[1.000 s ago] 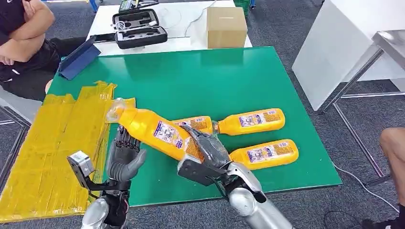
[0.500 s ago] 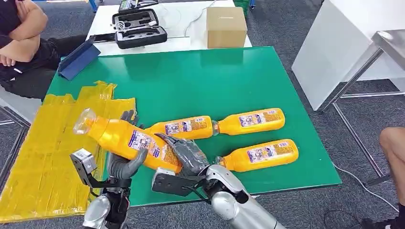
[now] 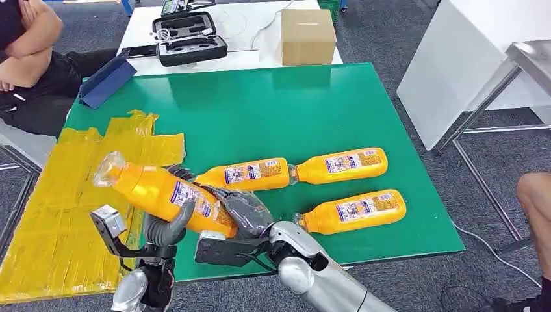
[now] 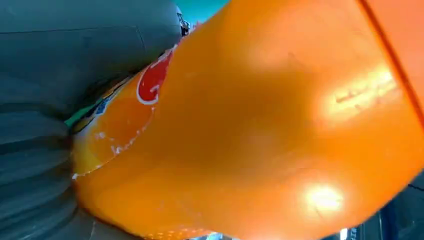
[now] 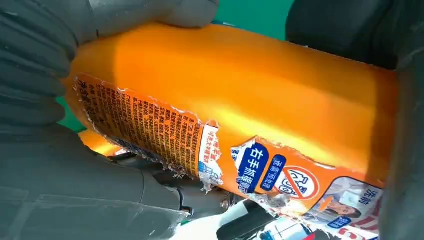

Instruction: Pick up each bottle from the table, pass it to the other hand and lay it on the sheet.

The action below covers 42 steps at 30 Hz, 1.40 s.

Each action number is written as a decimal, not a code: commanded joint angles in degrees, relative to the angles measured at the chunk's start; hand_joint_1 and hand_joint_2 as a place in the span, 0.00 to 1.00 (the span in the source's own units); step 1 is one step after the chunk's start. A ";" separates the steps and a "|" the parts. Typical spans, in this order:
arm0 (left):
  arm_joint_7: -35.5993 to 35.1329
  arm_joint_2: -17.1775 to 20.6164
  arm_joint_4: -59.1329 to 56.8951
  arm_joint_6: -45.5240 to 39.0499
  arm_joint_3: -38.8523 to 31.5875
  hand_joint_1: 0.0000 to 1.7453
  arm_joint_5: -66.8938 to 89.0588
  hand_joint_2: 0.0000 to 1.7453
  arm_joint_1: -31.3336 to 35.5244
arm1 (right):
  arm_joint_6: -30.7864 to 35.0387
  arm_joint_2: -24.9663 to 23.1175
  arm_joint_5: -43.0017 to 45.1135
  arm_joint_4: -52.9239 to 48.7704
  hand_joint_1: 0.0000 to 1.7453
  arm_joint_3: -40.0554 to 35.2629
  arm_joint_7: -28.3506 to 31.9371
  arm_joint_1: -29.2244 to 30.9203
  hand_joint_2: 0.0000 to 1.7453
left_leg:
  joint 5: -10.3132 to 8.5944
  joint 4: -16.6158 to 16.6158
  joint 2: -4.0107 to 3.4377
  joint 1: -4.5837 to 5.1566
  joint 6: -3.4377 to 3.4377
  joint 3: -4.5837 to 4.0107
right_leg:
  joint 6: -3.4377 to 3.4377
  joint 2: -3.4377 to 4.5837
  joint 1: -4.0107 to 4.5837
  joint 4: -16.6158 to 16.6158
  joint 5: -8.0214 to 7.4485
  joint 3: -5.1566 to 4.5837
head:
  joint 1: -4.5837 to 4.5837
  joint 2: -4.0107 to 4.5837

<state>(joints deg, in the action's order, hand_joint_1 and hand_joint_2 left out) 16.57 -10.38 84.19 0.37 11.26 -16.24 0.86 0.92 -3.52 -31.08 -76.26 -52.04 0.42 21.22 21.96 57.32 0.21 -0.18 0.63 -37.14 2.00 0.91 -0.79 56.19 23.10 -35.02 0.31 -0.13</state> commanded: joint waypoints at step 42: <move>-23.04 18.18 -19.46 -14.60 -13.71 1.00 99.95 1.00 25.53 | -3.11 6.01 -3.95 -12.48 0.00 19.96 -2.09 3.38 0.00 | -0.26 0.01 -0.01 -0.11 -0.18 0.02 | -0.23 -0.05 0.14 0.11 -0.14 0.01 | -0.02 0.00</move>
<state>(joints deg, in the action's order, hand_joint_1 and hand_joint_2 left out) -6.23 6.16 72.74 -14.78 -2.23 83.58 21.68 -1.86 1.36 -35.28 -93.33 -31.61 -1.40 20.88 21.65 57.32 0.20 -0.28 0.47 -37.27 1.80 0.92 -0.67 56.30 22.91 -35.14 0.28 -0.13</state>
